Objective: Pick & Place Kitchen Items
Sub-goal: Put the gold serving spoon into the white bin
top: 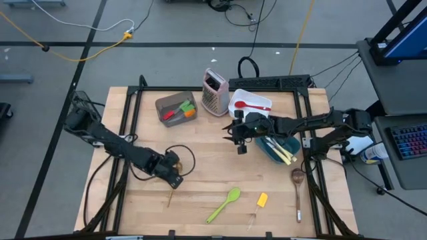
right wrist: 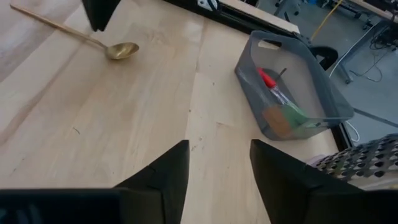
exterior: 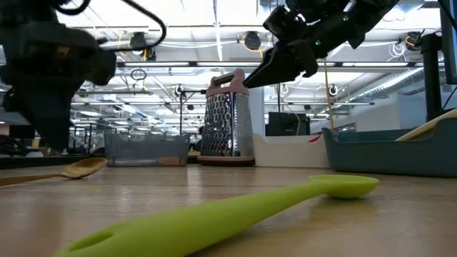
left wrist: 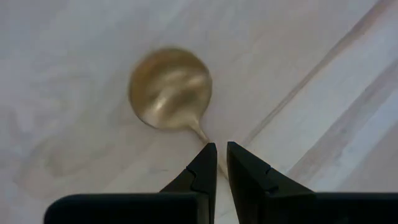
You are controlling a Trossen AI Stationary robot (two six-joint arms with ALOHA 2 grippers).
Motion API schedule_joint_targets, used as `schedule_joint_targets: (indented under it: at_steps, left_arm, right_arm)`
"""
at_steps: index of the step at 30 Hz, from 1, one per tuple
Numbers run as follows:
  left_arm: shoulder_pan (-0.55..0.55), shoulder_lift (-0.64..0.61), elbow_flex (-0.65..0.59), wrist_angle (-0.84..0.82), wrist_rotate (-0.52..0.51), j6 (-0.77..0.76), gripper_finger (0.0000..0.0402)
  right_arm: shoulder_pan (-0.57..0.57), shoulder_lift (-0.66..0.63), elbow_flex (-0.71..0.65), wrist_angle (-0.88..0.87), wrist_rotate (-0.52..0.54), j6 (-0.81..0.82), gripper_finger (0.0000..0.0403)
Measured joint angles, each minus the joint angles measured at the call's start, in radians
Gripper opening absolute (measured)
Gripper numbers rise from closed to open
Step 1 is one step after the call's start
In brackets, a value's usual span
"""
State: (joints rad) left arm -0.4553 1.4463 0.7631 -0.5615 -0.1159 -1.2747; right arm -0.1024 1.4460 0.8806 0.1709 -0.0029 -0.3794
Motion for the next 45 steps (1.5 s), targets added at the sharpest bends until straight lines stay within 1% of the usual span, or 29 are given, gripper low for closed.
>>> schedule_joint_targets:
  at_steps: [5,7,10,15,20,26,29,35,39,42,45]
  left_arm:
    - [0.000,0.088,0.000,0.010,0.088,-0.055,0.0037]
    - [0.000,0.109,0.003,0.020,0.102,-0.064,0.0037]
    - [0.000,0.128,0.005,0.031,0.112,-0.063,0.0037]
    - [0.000,0.124,0.003,0.038,0.112,-0.055,0.0038]
    - [0.002,0.123,0.002,0.037,0.107,-0.001,0.0038]
    - [0.024,0.124,0.002,0.036,0.119,0.033,0.0040]
    - [0.033,0.124,0.002,0.036,0.121,0.082,0.0058]
    - [0.050,0.125,0.001,0.036,0.119,0.143,0.0121]
    - [0.065,0.125,0.002,0.041,0.160,0.137,0.0153]
    - [0.073,0.128,0.014,0.041,0.175,0.106,0.0167]
    - [0.081,0.130,0.026,0.038,0.177,0.105,0.0174]
  right_arm:
    - [0.000,0.000,0.000,-0.002,0.000,0.001,0.0173]
    - [0.000,0.000,0.000,-0.003,0.000,0.007,0.0173]
    - [0.000,0.000,0.000,-0.002,0.000,0.027,0.0170]
    - [0.000,0.000,-0.010,0.003,-0.002,0.031,0.0172]
    - [0.000,0.000,-0.026,0.004,-0.002,0.034,0.0170]
    - [0.000,0.000,-0.043,0.005,-0.002,0.096,0.0173]
    - [0.000,0.000,-0.056,0.006,-0.002,0.115,0.0173]
    - [0.000,0.000,-0.088,0.005,-0.002,0.160,0.0172]
    - [0.000,0.000,-0.104,0.008,-0.002,0.174,0.0171]
    - [0.000,0.000,-0.124,0.075,-0.002,0.165,0.0171]
    - [0.000,0.000,-0.150,0.190,-0.002,0.161,0.0170]
